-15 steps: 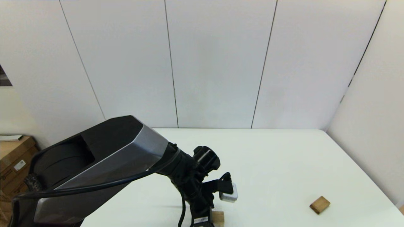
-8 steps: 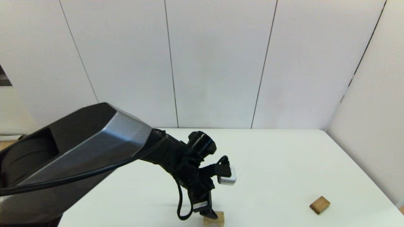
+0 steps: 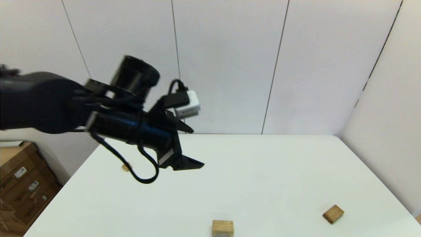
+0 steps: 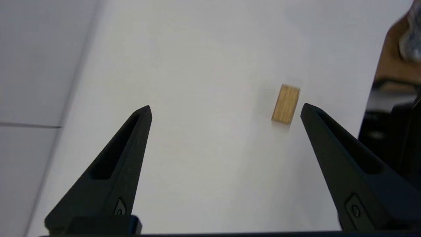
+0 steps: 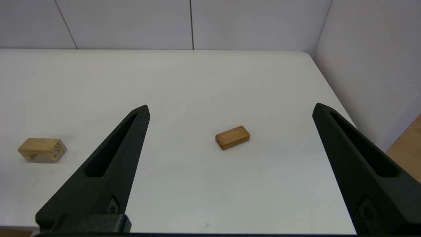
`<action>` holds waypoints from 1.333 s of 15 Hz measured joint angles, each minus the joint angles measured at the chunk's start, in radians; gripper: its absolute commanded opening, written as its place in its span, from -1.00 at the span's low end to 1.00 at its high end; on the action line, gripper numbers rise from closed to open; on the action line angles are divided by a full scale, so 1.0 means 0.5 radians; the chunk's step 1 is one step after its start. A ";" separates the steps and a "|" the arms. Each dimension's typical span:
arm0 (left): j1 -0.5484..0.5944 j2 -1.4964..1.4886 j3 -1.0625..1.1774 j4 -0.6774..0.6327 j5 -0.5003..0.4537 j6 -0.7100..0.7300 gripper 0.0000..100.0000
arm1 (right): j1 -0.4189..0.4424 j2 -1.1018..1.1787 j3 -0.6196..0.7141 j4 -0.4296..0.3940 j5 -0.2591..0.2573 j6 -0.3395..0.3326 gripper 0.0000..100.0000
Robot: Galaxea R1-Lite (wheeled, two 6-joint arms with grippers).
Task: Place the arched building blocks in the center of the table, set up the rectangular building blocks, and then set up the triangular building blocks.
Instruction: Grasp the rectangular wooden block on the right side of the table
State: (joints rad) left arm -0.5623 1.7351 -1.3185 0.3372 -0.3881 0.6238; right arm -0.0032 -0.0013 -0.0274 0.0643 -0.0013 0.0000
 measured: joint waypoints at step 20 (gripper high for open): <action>1.121 -3.240 1.891 0.009 0.418 -0.946 1.00 | 0.000 0.000 0.000 0.000 -0.001 0.000 1.00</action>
State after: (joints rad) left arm -0.0019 0.1149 -0.3732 0.3415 -0.1789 0.1509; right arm -0.0032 -0.0013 -0.0274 0.0643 -0.0017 0.0000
